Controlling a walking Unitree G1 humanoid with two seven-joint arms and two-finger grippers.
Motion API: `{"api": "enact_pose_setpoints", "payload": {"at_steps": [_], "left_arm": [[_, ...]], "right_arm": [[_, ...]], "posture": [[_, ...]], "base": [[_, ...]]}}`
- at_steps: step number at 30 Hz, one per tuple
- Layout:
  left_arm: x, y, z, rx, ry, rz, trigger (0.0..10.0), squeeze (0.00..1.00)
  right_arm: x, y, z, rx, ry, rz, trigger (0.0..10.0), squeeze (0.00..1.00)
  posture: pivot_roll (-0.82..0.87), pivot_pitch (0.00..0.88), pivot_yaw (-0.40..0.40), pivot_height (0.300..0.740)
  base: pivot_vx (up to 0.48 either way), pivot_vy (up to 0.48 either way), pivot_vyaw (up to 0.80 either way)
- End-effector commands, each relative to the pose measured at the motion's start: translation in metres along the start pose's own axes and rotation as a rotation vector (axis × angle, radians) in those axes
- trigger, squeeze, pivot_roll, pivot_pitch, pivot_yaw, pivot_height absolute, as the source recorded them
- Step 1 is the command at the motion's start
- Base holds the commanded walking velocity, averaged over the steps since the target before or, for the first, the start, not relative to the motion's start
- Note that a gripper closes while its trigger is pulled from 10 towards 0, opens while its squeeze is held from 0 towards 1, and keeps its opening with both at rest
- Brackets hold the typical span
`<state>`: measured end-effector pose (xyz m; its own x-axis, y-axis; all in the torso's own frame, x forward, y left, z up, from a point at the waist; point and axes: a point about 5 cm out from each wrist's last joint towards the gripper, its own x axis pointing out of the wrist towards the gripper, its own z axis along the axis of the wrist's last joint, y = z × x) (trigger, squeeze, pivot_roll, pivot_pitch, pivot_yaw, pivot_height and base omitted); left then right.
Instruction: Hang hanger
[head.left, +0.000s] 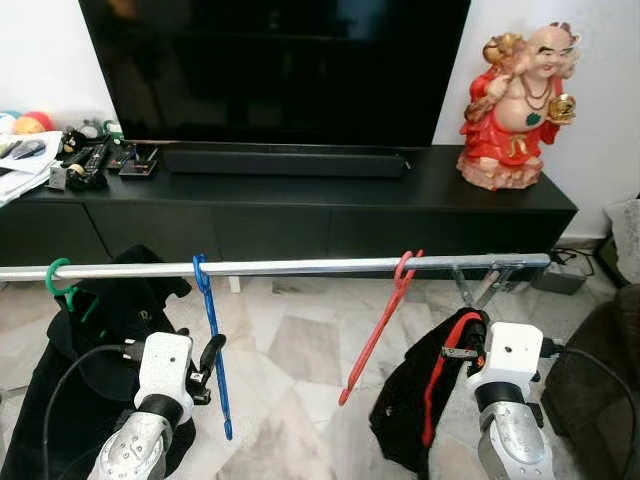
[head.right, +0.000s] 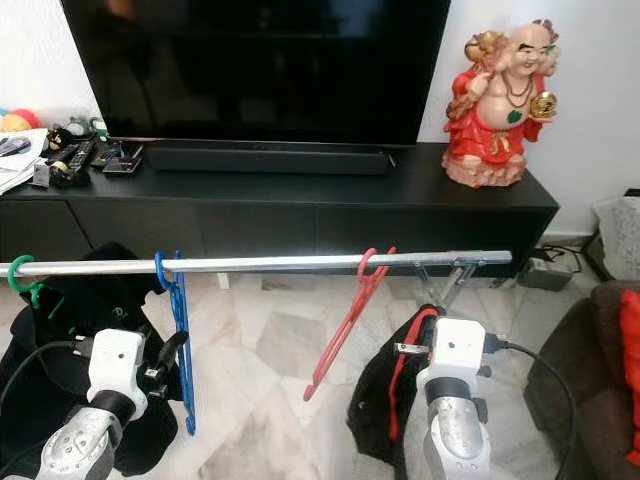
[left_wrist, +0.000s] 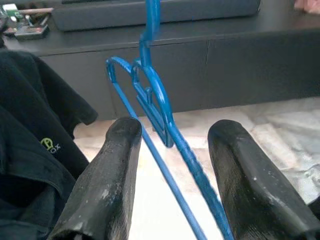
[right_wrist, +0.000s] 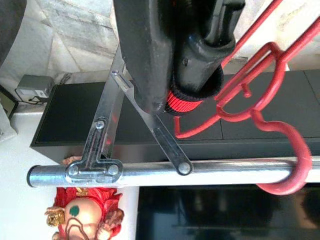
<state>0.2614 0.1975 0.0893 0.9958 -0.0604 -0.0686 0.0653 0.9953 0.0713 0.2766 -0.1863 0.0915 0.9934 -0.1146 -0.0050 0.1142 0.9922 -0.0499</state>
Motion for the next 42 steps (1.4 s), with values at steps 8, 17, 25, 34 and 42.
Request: {"api": "enact_pose_setpoints", "payload": {"at_steps": [8, 17, 25, 34, 42], "left_arm": [[0.020, 0.006, 0.014, -0.001, 0.126, 0.031, 10.0, 0.00], [0.037, 0.002, 0.025, -0.082, 0.206, 0.010, 10.0, 0.00], [0.043, -0.017, 0.033, -0.042, 0.289, -0.138, 10.0, 0.00], [0.058, -0.010, 0.022, 0.026, 0.361, 0.042, 10.0, 0.00], [0.071, -0.012, 0.021, 0.012, 0.384, 0.093, 10.0, 0.00]], "right_arm": [[0.002, 0.002, 0.006, 0.007, -0.025, -0.002, 10.0, 0.00], [0.003, 0.002, 0.007, 0.009, -0.032, -0.006, 10.0, 0.00], [0.002, 0.003, 0.007, 0.009, -0.032, -0.001, 10.0, 0.00], [0.004, 0.003, 0.008, 0.008, -0.030, -0.001, 10.0, 0.00], [0.005, 0.003, 0.009, 0.009, -0.033, 0.000, 10.0, 0.00]], "posture": [[0.10, 0.049, -0.011, 0.740], [0.08, 0.039, -0.004, 0.740], [0.08, 0.040, -0.007, 0.740], [0.09, 0.059, -0.016, 0.740], [0.08, 0.066, -0.021, 0.740]], "base": [[0.000, 0.000, 0.00], [0.000, 0.000, 0.00], [0.000, 0.000, 0.00], [0.000, 0.000, 0.00], [0.000, 0.000, 0.00]]}}
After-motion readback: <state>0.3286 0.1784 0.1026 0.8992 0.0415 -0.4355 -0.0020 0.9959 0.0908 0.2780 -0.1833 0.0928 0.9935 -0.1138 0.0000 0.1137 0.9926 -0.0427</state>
